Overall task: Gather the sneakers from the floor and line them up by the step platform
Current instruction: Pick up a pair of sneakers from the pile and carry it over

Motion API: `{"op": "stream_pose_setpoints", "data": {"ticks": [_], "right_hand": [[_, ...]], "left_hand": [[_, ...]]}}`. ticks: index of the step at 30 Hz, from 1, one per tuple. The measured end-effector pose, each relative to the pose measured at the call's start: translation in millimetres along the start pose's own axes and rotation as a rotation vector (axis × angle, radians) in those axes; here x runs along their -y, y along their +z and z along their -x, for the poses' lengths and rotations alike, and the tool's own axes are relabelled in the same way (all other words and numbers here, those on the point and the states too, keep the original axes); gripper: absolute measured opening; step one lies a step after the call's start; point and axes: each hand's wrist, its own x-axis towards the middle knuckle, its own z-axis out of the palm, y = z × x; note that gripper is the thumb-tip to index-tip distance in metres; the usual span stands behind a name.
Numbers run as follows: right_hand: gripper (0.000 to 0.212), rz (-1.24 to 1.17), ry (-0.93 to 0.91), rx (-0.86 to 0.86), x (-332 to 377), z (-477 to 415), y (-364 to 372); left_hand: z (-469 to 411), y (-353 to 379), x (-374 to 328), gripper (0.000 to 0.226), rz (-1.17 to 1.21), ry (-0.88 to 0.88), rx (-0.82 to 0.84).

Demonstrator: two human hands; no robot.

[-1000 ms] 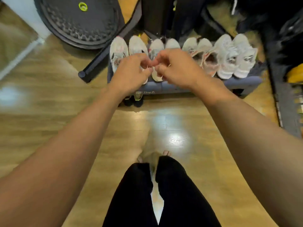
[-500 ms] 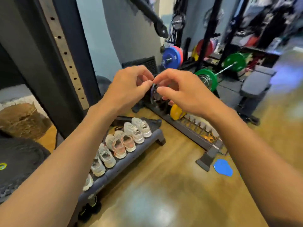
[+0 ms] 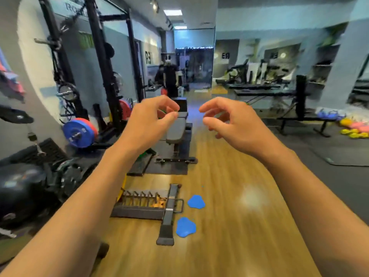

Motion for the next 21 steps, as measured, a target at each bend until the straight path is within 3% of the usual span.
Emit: {"op": "stream_pose_setpoints", "data": {"ticks": [11,21], "right_hand": [[0.015,0.134,0.218,-0.3,-174,49,-207],[0.016,0.264,0.412,-0.521,-348,62,-324]], "left_hand": [[-125,241,-148,0.011,0.327,0.191,0.142],[-239,476,-216,0.01,0.539,0.356,0.338]]}}
